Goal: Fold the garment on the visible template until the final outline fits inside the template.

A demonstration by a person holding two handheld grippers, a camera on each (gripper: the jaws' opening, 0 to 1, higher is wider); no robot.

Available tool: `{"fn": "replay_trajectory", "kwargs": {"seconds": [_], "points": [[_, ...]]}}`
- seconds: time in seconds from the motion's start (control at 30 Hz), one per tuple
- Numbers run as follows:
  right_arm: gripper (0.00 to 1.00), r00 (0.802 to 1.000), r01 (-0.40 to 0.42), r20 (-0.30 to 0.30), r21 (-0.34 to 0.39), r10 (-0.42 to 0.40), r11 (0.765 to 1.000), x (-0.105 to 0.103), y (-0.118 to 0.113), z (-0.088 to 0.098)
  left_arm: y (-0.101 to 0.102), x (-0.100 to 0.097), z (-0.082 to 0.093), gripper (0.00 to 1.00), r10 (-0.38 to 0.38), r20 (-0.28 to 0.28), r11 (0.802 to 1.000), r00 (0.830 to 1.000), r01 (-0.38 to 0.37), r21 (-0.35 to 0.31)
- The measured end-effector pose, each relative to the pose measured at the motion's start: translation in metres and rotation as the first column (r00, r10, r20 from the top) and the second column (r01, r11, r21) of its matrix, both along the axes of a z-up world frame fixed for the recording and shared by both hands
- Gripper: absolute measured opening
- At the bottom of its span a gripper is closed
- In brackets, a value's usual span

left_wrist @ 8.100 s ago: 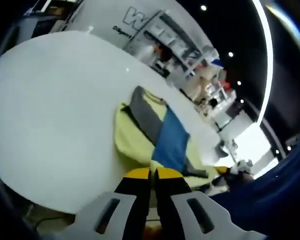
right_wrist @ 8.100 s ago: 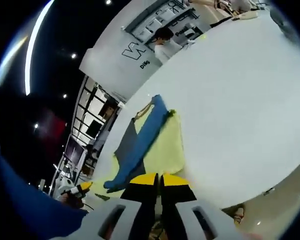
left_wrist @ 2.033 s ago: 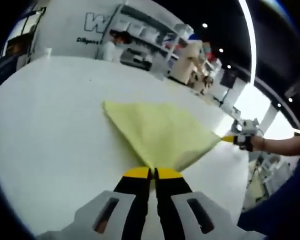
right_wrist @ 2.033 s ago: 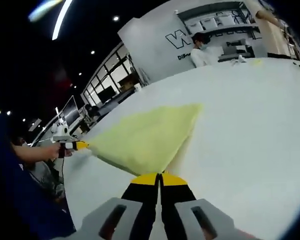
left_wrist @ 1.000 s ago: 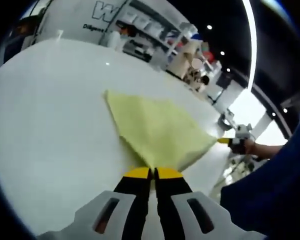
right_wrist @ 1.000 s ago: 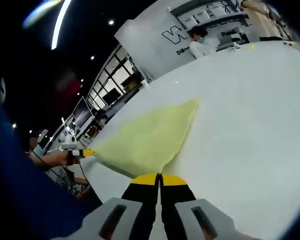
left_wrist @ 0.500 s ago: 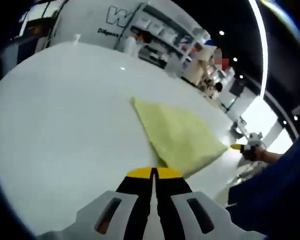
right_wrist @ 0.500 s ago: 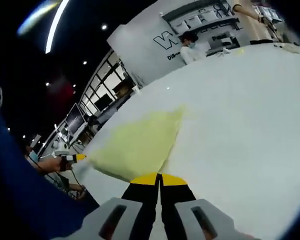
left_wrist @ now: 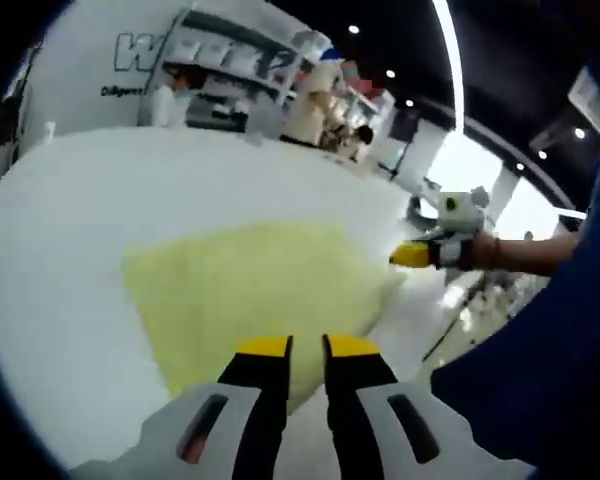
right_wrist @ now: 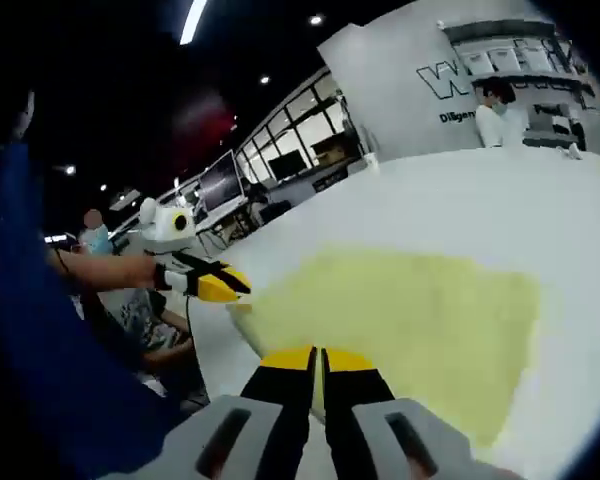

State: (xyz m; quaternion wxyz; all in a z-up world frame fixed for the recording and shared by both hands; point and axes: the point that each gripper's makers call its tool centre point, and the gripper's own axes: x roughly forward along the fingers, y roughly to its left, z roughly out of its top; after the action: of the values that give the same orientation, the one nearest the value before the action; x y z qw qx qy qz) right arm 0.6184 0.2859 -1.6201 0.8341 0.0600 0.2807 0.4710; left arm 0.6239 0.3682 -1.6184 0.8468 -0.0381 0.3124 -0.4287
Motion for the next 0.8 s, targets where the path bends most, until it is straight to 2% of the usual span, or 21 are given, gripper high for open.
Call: {"fn": "replay_trajectory", "kwargs": {"seconds": [0.07, 0.1, 0.13, 0.23, 0.27, 0.33, 0.4, 0.43, 0.47, 0.5, 0.53, 0.63, 0.67, 0.73, 0.8], "points": [[0.04, 0.999, -0.034, 0.019, -0.006, 0.034, 0.999, 0.002, 0.019, -0.001, -0.02, 0.006, -0.002, 0.15, -0.015, 0.008, 1.0, 1.0, 0.015, 0.013], [0.03, 0.999, -0.031, 0.027, -0.02, 0.032, 0.999, 0.005, 0.023, -0.003, -0.026, 0.008, -0.005, 0.14, -0.026, 0.013, 0.999, 1.0, 0.026, 0.033], [0.02, 0.999, -0.02, 0.039, -0.059, 0.022, 0.998, 0.01, 0.026, -0.008, -0.028, 0.013, -0.012, 0.14, -0.051, 0.014, 0.996, 0.999, 0.05, 0.067], [0.05, 0.996, -0.024, 0.083, -0.127, 0.034, 0.992, 0.028, 0.024, -0.019, -0.037, 0.016, -0.02, 0.14, -0.076, 0.01, 0.992, 0.997, 0.075, 0.105], [0.07, 0.994, -0.028, 0.097, -0.154, 0.043, 0.988, 0.03, 0.025, -0.023, -0.036, 0.019, -0.031, 0.13, -0.084, 0.012, 0.986, 0.996, 0.081, 0.149], [0.08, 0.991, -0.062, 0.101, -0.212, 0.085, 0.975, 0.03, 0.029, -0.036, -0.029, 0.023, -0.046, 0.1, -0.082, 0.005, 0.979, 0.997, 0.079, 0.189], [0.08, 0.984, -0.099, 0.114, -0.28, 0.136, 0.955, 0.026, 0.023, -0.05, -0.026, 0.022, -0.052, 0.07, -0.092, -0.004, 0.972, 0.996, 0.09, 0.215], [0.08, 0.979, -0.123, 0.117, -0.319, 0.168, 0.94, 0.024, 0.019, -0.06, -0.02, 0.017, -0.061, 0.05, -0.114, 0.003, 0.958, 0.993, 0.109, 0.267], [0.09, 0.97, -0.126, 0.164, -0.298, 0.181, 0.946, 0.024, 0.019, -0.057, -0.025, 0.022, -0.055, 0.04, -0.129, 0.072, 0.97, 0.989, 0.111, 0.217], [0.1, 0.968, -0.118, 0.188, -0.255, 0.169, 0.96, 0.025, 0.021, -0.053, -0.019, 0.021, -0.059, 0.04, -0.11, 0.037, 0.971, 0.993, 0.1, 0.216], [0.12, 0.981, -0.087, 0.15, -0.241, 0.126, 0.967, 0.026, 0.014, -0.055, -0.012, 0.021, -0.059, 0.02, -0.096, 0.03, 0.974, 0.995, 0.088, 0.207], [0.23, 0.98, -0.069, 0.164, -0.259, 0.114, 0.963, 0.029, -0.001, -0.058, -0.005, 0.019, -0.061, 0.0, -0.097, 0.036, 0.971, 0.995, 0.087, 0.223], [0.26, 0.985, -0.043, 0.152, -0.257, 0.085, 0.965, 0.031, -0.011, -0.059, 0.001, 0.016, -0.061, 0.0, -0.101, 0.045, 0.971, 0.994, 0.089, 0.22], [0.25, 0.984, -0.042, 0.16, -0.253, 0.084, 0.967, 0.029, -0.024, -0.062, 0.01, 0.014, -0.061, 0.02, -0.09, 0.05, 0.977, 0.995, 0.079, 0.2], [0.21, 0.983, -0.033, 0.165, -0.254, 0.077, 0.967, 0.027, -0.034, -0.061, 0.018, 0.009, -0.06, 0.04, -0.09, 0.073, 0.975, 0.993, 0.073, 0.208]]}}
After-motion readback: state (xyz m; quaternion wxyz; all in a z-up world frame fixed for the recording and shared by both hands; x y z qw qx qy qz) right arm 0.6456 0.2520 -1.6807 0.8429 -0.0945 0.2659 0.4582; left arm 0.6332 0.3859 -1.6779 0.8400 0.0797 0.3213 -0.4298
